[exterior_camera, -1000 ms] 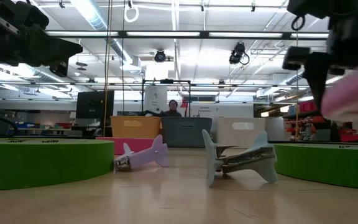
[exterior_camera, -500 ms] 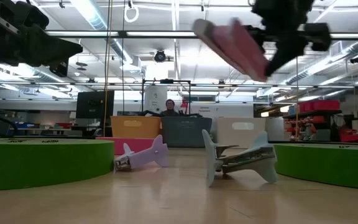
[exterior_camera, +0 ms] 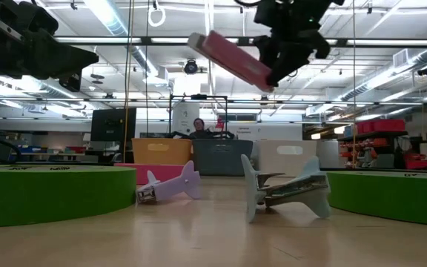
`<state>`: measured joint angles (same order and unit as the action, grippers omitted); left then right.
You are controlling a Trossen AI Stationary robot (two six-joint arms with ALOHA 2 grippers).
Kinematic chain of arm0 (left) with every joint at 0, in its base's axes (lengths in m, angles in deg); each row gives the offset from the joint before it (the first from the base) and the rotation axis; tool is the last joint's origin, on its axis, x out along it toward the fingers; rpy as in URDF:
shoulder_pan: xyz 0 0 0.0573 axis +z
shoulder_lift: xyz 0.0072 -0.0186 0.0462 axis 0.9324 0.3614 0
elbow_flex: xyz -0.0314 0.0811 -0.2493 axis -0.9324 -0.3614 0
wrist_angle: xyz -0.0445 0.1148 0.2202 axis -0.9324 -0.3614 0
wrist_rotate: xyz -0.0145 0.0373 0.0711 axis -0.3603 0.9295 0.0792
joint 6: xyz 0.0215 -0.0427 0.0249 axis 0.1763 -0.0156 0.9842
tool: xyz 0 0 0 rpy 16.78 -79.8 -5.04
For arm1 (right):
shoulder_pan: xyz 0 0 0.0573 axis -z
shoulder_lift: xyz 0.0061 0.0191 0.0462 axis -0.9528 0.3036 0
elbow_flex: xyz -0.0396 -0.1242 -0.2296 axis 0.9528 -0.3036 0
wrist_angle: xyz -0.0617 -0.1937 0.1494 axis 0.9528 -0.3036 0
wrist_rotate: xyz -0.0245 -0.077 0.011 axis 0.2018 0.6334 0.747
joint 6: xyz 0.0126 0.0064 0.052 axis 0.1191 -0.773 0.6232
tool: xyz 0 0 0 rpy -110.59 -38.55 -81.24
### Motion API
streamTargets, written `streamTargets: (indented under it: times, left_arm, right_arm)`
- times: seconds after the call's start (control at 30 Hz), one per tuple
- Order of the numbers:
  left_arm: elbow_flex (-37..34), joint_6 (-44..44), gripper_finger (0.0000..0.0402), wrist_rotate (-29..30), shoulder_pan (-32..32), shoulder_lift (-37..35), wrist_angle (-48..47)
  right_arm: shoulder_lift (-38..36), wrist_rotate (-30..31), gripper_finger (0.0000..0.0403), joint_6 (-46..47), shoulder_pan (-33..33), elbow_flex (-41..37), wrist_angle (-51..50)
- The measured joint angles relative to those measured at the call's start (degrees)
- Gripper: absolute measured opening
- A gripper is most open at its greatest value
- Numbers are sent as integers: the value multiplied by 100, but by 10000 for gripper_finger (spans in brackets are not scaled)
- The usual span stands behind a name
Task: Pick and place Stapler, Stapler remover, tape
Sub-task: Put the pink stapler into the dark blue bin
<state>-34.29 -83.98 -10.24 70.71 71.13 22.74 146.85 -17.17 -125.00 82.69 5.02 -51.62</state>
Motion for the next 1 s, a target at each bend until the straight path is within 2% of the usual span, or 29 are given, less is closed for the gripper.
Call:
streamTargets:
  times: [0.1, 0.43, 1.0]
  left_arm:
    - [0, 0, 10, 0, 1, 0, 0]
    - [-2, -2, 10, -2, 1, -2, 1]
    - [0, 0, 10, -2, 0, -2, 0]
  right_arm:
    - [212, 10, 215, 550, 149, 180, 66]
    - [634, 582, 215, 2745, 466, 339, 108]
    - [719, 632, 216, 6114, 500, 341, 399]
